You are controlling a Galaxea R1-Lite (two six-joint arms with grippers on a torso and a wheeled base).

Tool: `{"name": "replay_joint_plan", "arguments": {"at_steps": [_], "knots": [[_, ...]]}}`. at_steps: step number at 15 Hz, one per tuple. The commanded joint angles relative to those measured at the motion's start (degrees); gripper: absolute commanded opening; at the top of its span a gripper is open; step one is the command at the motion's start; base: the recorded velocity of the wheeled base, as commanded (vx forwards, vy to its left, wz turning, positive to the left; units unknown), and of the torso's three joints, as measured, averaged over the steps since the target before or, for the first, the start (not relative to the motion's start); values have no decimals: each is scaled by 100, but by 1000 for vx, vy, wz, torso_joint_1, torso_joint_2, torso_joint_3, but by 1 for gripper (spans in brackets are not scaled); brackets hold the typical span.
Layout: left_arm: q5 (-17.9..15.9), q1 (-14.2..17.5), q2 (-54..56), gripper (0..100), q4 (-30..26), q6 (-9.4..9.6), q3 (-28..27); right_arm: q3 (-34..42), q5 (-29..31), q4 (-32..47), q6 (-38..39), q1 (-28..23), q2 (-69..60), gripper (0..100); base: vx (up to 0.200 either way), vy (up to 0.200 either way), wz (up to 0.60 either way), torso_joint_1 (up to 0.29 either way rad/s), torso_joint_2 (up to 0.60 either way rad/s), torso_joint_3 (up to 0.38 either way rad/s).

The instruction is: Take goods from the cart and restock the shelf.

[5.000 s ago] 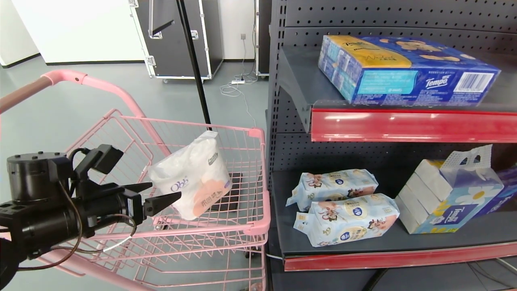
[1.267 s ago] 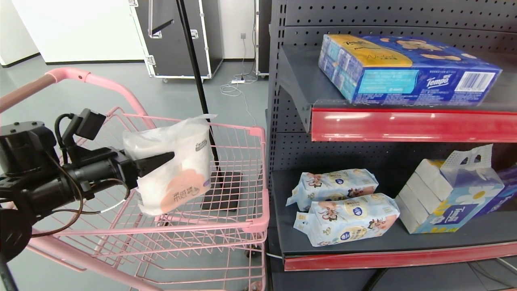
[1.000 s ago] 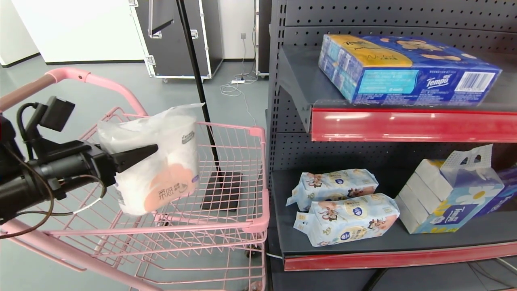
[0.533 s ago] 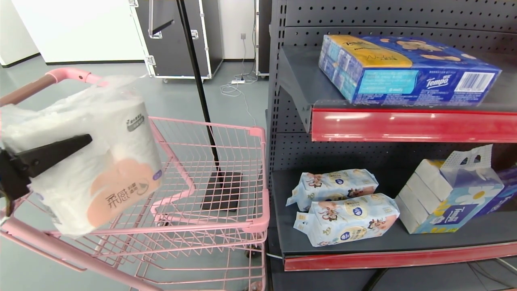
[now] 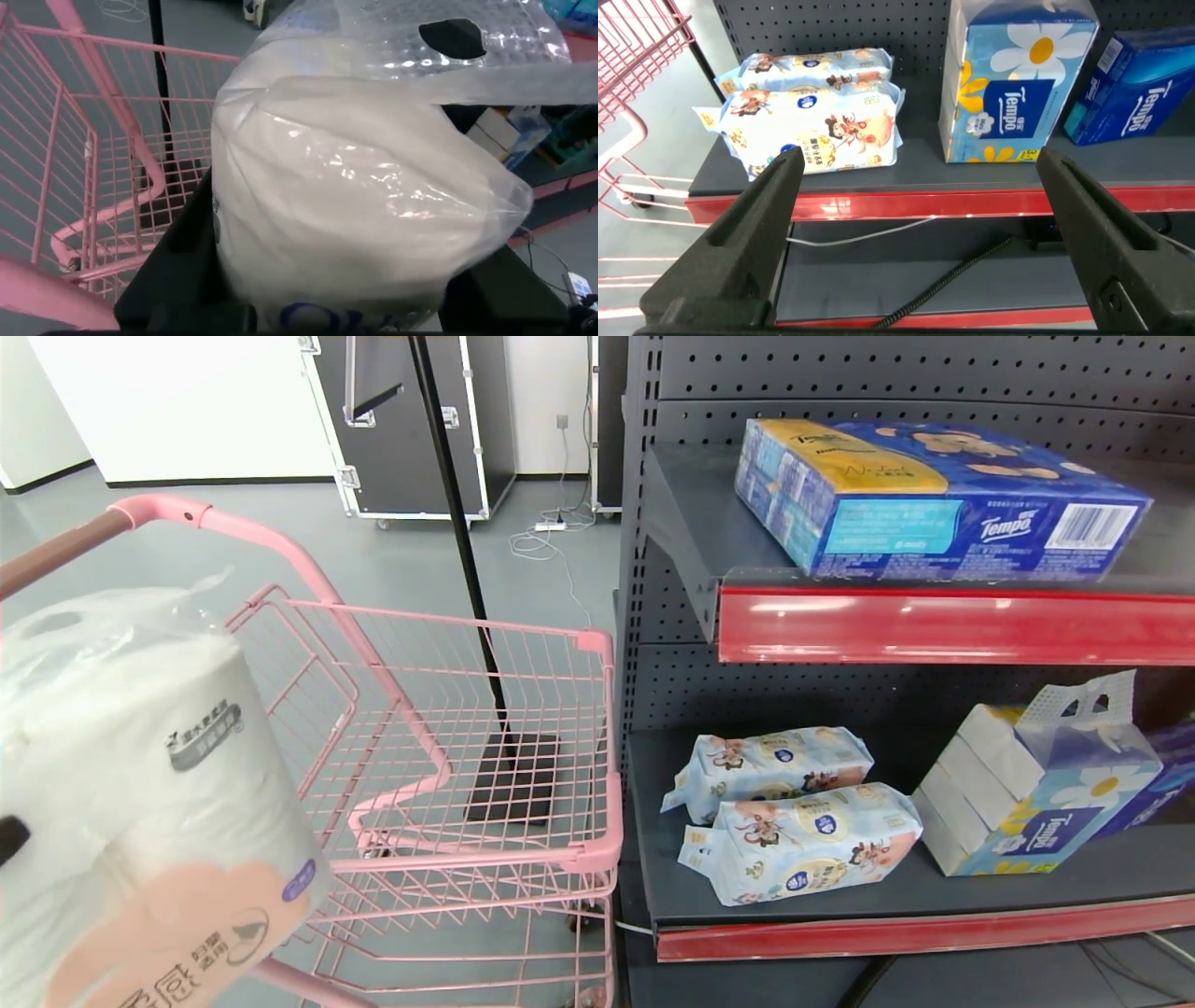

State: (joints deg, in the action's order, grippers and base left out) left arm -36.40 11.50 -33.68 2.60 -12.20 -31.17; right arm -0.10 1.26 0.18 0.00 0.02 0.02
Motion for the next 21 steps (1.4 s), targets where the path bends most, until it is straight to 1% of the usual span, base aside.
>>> {"name": "replay_joint_plan", "arguments": {"at_steps": [1, 4, 5, 7, 12, 14, 16, 17, 18, 21], "knots": [[28, 11, 661, 0, -75, -1, 76, 1, -3, -1, 0, 6, -2, 100, 0, 0, 0, 0, 0, 0], [168, 11, 1118, 0, -84, -19, 516, 1, -3, -1, 0, 6, -2, 100, 0, 0, 0, 0, 0, 0], [195, 19, 1153, 0, -84, -19, 551, 1, -3, -1, 0, 6, -2, 100, 0, 0, 0, 27, -198, -178], [502, 19, 1153, 0, -66, -10, 516, 1, 6, -1, 0, 6, -2, 100, 0, 0, 0, 41, -364, -303], [617, 28, 1259, 0, -58, -1, 533, 1, -3, -1, 0, 6, -2, 100, 0, 0, 0, 101, -455, -365], [889, 46, 1259, 0, -49, 43, 524, 1, -3, -1, 0, 6, -2, 100, 0, 0, 0, 127, -500, -371], [959, 46, 1224, 0, -49, 43, 498, 1, -3, -1, 0, 6, -2, 100, 0, 0, 0, 161, -515, -364], [1091, 46, 1206, 0, -58, 43, 463, 1, -3, -1, 0, 6, -2, 100, 0, 0, 0, 163, -520, -364], [1135, 46, 1197, 0, -58, 43, 454, 1, -3, -1, 0, 6, -2, 100, 0, 0, 0, 168, -530, -354], [1144, 37, 1145, 0, -58, 166, 357, 1, -3, -1, 0, 6, -2, 100, 0, 0, 0, 191, -551, -367]]}}
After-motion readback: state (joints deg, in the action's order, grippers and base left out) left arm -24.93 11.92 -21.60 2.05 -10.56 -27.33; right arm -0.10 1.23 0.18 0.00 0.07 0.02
